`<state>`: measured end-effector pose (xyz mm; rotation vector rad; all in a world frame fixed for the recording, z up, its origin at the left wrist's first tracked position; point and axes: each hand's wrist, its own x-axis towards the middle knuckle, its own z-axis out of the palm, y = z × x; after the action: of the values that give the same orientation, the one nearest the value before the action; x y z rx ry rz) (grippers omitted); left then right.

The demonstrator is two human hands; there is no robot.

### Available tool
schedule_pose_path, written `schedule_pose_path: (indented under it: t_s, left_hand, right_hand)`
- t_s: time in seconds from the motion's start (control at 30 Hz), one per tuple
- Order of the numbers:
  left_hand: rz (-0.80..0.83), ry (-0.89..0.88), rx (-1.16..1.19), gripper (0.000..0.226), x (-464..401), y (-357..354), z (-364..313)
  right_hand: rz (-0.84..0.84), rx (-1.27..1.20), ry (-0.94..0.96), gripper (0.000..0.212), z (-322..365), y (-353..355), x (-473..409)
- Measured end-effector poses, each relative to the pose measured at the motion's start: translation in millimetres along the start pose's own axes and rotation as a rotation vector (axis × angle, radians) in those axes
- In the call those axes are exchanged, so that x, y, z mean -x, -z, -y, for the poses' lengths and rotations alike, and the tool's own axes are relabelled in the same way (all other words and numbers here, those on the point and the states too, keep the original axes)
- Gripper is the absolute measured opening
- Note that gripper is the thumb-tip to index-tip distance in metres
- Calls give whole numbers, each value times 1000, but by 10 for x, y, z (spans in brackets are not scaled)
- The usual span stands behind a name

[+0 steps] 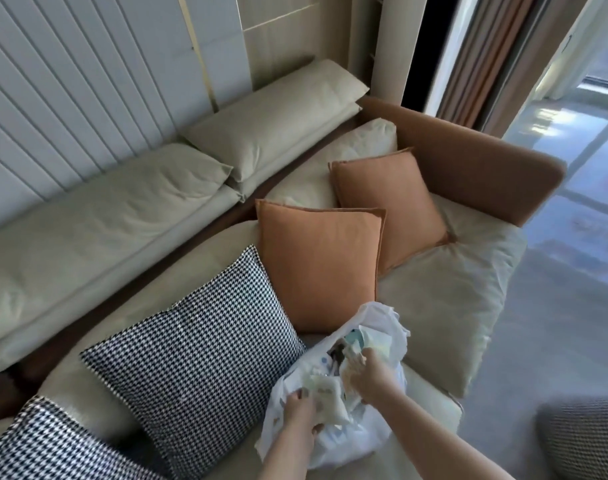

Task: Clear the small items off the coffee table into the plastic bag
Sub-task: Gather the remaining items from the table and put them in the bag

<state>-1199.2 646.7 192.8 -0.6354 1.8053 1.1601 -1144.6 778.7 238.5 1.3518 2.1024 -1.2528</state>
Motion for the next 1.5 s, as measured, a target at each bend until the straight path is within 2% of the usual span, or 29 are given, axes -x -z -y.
schedule_pose_path:
  t_s: [0.1,0.2,0.3,0.4,0.47,0.57,0.6,0.77,0.83,1.0,1.17,1.3,1.5]
  left_hand:
    - [-72,-40,-257,36,-206,-64,-15]
    - [-130,-133,-547,37,-249,-31,-68]
    - [-113,-126,-580,42,-202,-6,-139]
    - [5,-159,-494,46,-43,-15,-206]
    - [68,-195,-533,44,125,-28,-241]
    - [168,-292,-650,18,394,-84,-262]
    - [196,-341,-700,16,484,-110,-250]
    - [324,-571,-910,17,847,-295,-66]
    - [353,-615,-990,25,992,-401,40]
    - [430,-737,-1168,27,1348,-767,292]
    - [483,-799,-1273,30,1741,-1221,504]
    - [514,-879,-1364,21,2058,-1653,750]
    - [545,-949,-1457,30,2537,-2413,1273]
  right_hand:
    - [57,28,2,73,47,-13,-189]
    - [102,98,-23,78,45,11,-239]
    - [93,139,13,64,6,43,-224]
    - [75,151,40,47,-69,88,-134]
    - [32,119,31,43,-150,129,-15]
    - [-49,95,40,33,-328,201,202]
    - [-73,73,30,31,-399,232,291]
    - [-179,93,-26,31,-858,403,775]
    - [-233,92,-66,30,-1070,460,984]
    - [-346,25,-174,31,-1586,641,1432]
    - [-432,-2,-255,26,-2083,882,1736]
    - [-500,-41,-295,25,-2540,1079,1966]
    - [-535,-143,-361,26,-3410,1389,2334]
